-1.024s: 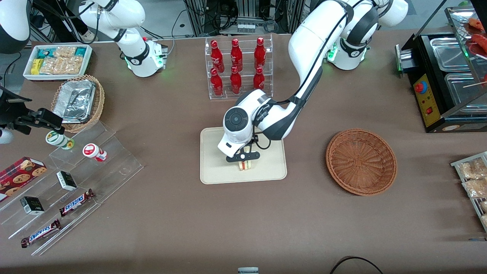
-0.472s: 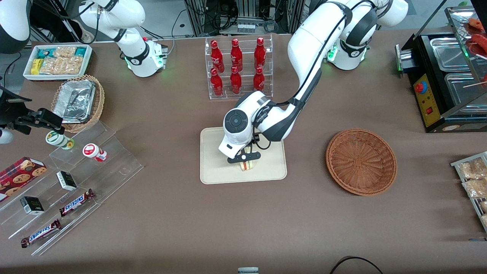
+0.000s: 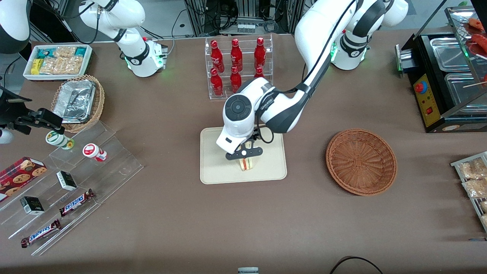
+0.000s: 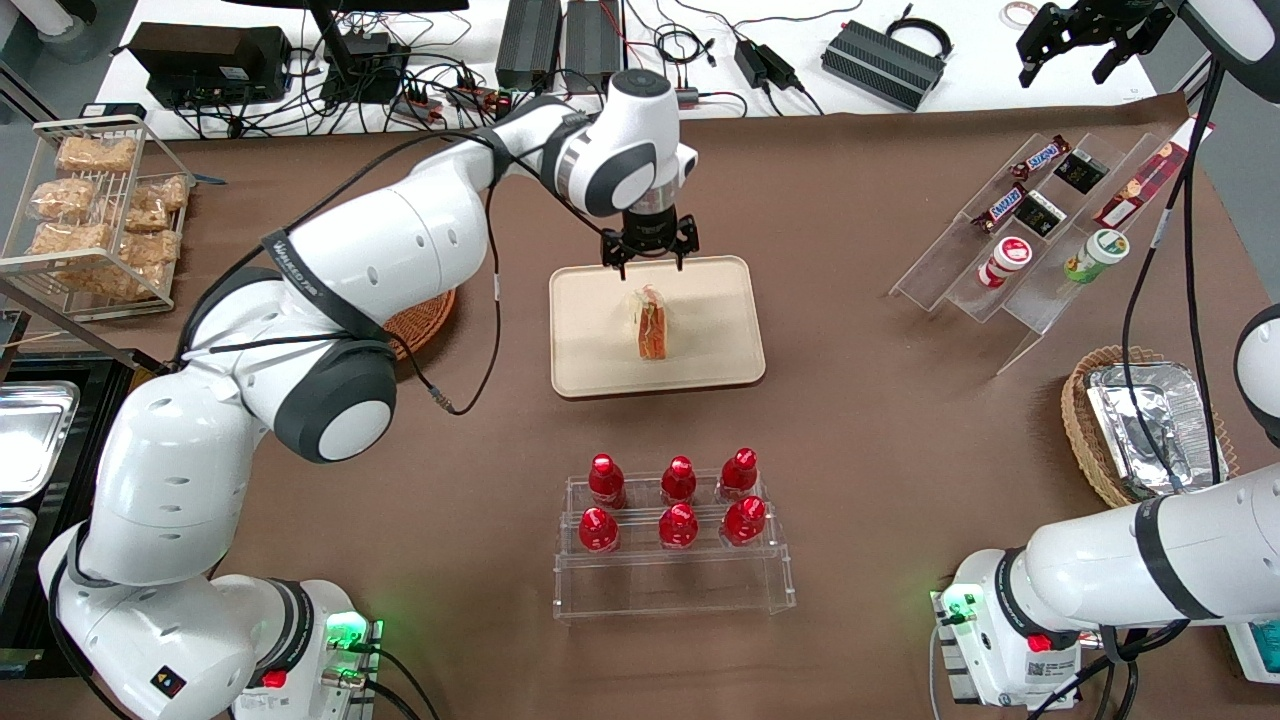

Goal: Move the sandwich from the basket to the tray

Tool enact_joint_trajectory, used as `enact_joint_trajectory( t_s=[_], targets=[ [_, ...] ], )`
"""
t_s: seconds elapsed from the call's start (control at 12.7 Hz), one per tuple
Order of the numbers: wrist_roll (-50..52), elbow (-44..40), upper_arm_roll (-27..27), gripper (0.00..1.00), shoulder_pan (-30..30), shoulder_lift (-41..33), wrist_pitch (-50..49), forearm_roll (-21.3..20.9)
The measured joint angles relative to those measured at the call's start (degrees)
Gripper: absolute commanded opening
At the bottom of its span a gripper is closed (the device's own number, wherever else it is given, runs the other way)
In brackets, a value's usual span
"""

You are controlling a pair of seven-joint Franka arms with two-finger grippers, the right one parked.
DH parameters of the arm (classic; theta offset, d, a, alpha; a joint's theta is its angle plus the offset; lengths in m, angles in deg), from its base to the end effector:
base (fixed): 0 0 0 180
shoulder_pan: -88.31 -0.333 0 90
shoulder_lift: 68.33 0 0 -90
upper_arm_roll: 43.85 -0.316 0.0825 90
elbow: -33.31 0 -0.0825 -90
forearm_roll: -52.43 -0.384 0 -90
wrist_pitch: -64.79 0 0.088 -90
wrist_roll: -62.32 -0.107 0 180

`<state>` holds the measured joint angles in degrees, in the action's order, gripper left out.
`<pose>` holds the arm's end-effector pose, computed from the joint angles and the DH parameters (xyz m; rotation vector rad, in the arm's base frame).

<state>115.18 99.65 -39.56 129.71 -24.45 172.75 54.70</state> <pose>0.5339 -0.5283 0.3391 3.0984 0.2452 -0.1437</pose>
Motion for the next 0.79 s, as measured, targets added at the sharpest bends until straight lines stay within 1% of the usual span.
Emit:
enact_joint_trajectory(
  t_s=[0.24, 0.39, 0.55, 0.79],
  targets=[
    [-5.9, 0.3, -0.4, 1.00, -3.3, -2.6, -4.3, 0.0],
    [-9.8, 2.1, -0.5, 1.00, -7.0, -6.5, -8.0, -0.2],
    [-17.1, 7.0, -0.6, 1.00, -11.0, -12.9, -10.8, -0.3],
    [-28.3, 17.2, -0.8, 1.00, -17.0, -22.6, -11.4, -0.4]
  ],
)
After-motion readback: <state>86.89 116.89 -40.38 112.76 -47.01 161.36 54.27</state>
